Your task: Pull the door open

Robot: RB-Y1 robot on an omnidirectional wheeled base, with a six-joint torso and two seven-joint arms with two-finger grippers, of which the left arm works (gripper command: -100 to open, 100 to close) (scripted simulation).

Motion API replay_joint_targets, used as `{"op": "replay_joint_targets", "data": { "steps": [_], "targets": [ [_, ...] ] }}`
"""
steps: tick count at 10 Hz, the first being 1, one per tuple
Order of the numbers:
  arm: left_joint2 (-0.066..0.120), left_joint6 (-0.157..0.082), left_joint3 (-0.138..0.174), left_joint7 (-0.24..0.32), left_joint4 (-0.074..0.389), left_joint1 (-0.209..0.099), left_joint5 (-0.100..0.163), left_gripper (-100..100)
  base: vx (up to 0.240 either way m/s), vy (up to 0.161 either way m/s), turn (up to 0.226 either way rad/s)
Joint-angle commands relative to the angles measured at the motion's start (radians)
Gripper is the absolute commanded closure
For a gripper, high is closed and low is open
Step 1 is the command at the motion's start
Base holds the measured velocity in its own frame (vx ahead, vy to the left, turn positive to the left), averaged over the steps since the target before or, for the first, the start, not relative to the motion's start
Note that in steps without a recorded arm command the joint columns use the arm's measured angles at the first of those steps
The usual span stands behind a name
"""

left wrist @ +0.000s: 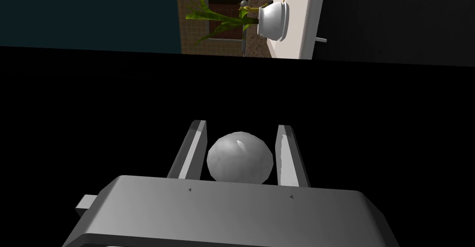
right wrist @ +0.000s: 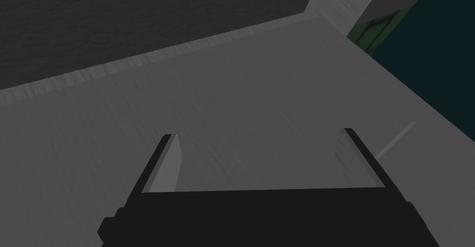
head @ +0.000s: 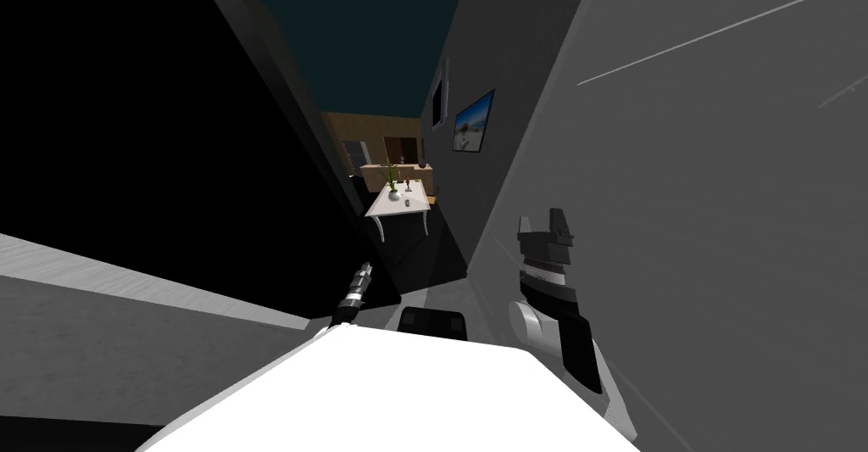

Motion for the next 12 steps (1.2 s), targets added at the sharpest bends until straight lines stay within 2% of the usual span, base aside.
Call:
{"op": "replay_joint_targets", "data": {
  "steps": [1,4,5,6,7,12],
  "targets": [
    [0.018,-0.009,-0.013,0.021,-0.010,0.019,-0.006,100,-0.215,0.023,-0.109],
    [0.045,-0.030,-0.039,0.053,-0.022,0.044,-0.018,100,-0.222,0.044,-0.119],
    [0.035,-0.025,-0.039,0.046,-0.018,0.036,-0.018,100,-0.113,0.005,-0.037],
    [0.047,-0.046,-0.054,0.061,-0.017,0.055,-0.024,100,-0.118,0.022,-0.122],
    [0.052,-0.053,-0.057,0.065,-0.018,0.060,-0.025,100,-0.188,0.030,-0.116],
    [0.099,-0.127,-0.092,0.109,-0.020,0.117,-0.040,100,-0.197,0.039,-0.115]
  ]
}}
